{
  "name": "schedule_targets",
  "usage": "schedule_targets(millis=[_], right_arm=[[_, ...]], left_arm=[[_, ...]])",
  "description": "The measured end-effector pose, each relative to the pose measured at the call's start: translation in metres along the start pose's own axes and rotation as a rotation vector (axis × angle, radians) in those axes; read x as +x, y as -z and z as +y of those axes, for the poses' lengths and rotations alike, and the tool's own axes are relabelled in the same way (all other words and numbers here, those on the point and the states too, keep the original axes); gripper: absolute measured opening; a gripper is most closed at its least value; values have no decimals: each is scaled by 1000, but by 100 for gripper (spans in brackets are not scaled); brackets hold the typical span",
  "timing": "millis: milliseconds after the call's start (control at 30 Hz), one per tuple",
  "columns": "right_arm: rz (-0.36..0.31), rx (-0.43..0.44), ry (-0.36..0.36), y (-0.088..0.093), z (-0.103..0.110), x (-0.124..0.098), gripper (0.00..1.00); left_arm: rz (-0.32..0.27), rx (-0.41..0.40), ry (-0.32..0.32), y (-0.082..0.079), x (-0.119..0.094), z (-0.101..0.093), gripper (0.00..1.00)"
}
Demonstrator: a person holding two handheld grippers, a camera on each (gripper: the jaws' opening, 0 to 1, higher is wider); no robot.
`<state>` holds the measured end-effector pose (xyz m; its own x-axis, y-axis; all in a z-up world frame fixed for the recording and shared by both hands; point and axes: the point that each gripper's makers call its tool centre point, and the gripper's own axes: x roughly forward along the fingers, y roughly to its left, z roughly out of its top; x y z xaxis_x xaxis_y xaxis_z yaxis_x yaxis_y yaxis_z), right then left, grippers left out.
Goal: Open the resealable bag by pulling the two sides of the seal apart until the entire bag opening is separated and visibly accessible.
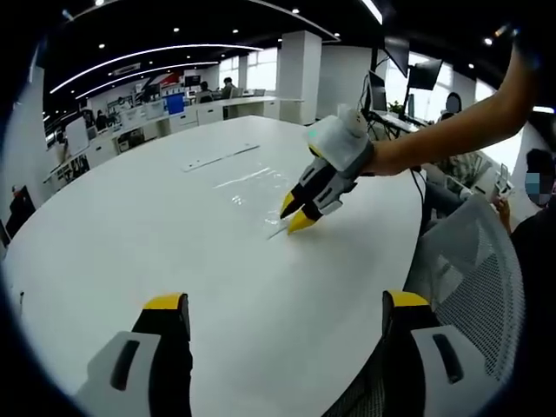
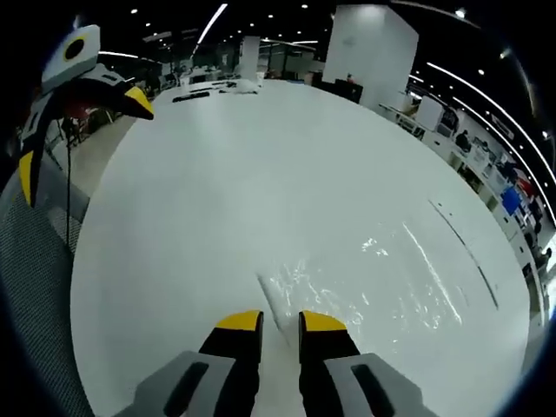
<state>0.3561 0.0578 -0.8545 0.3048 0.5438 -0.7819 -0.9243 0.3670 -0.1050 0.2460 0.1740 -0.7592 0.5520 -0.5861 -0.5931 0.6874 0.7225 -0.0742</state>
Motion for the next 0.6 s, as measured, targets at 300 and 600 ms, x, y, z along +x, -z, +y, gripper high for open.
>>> schedule_targets(millis=[300, 600], right_arm=[[-15, 25, -32, 0, 5, 1, 3], [-66, -27, -47, -6, 16, -2, 1]], left_arm=[[6, -5, 1, 2, 1, 0, 90], [-33, -2, -10, -7, 1, 0, 84]])
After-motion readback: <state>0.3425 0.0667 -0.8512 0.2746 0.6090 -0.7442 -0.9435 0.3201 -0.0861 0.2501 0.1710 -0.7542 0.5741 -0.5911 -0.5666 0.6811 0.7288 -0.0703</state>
